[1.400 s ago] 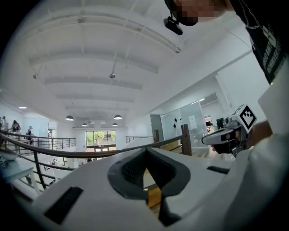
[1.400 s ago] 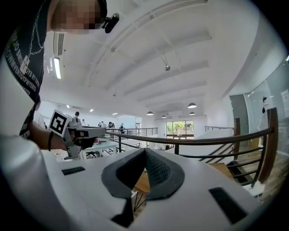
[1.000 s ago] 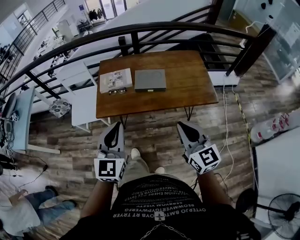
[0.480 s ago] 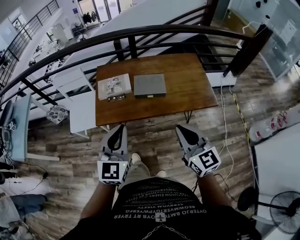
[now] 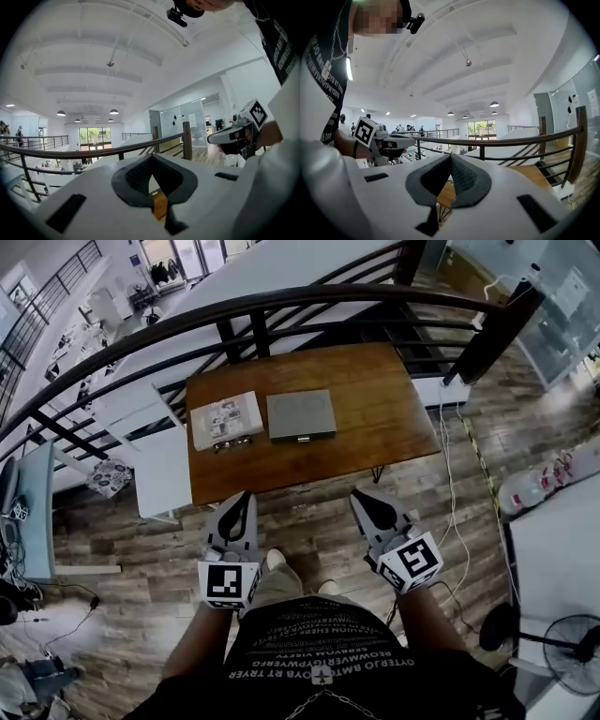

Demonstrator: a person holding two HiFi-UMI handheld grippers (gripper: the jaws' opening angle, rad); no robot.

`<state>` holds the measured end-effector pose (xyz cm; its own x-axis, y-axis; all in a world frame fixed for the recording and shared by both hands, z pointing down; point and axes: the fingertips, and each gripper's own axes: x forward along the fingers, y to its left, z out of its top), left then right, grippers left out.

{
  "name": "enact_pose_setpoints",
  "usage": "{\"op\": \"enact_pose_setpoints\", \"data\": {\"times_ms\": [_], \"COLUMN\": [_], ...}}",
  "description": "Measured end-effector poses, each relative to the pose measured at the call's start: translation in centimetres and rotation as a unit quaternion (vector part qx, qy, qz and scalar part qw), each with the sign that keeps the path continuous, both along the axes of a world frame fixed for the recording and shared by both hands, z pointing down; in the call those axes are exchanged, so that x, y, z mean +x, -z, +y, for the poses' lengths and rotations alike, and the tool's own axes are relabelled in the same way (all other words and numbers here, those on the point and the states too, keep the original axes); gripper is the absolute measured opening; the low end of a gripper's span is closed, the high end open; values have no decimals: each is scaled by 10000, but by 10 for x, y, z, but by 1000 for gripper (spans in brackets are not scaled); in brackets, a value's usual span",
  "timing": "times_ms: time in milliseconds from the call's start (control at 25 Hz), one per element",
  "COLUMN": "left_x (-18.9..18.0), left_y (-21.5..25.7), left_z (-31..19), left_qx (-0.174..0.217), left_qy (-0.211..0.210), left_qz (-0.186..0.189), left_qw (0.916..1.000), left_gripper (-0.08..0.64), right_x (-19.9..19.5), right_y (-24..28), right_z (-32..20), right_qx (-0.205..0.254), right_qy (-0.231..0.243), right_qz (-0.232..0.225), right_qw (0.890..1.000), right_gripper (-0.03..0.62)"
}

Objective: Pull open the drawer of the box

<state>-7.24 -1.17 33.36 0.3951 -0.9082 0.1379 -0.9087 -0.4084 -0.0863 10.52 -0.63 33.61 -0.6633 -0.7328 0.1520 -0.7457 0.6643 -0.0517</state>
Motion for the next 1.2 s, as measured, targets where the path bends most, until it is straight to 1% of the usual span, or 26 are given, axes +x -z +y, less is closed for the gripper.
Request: {"op": "enact_pose_setpoints", "data": {"times_ms": [240, 440, 680, 920, 1080, 1200], "left_x": [-15, -34, -53, -75, -72, -63], "left_y": [-7, -3, -3, -18, -21, -20], "left_z": [-40, -72, -104, -126, -133, -133], "left_qx": [-2, 41, -48, -243, -315, -287], "left_qy": [-145, -245, -447, -644, -844, -1027], "left_qz": [-10, 66, 139, 112, 206, 271], "left_qw": [9999, 9997, 9989, 9976, 9957, 9939], "left_gripper": [0, 1, 0, 0, 0, 0], "right_x": [-20, -44, -65, -87, -95, -96], "right_y": [-7, -2, 3, 3, 3, -12], "right_z": [-38, -65, -97, -119, -122, -121], "right_qx": [-43, 9, 53, 100, 116, -42], "right_qy": [-119, -159, -306, -501, -609, -682], "right_qz": [68, 143, 251, 397, 444, 498], "right_qw": [9999, 9998, 9992, 9979, 9971, 9964], "right_gripper": [-5, -5, -5, -4, -3, -4]}}
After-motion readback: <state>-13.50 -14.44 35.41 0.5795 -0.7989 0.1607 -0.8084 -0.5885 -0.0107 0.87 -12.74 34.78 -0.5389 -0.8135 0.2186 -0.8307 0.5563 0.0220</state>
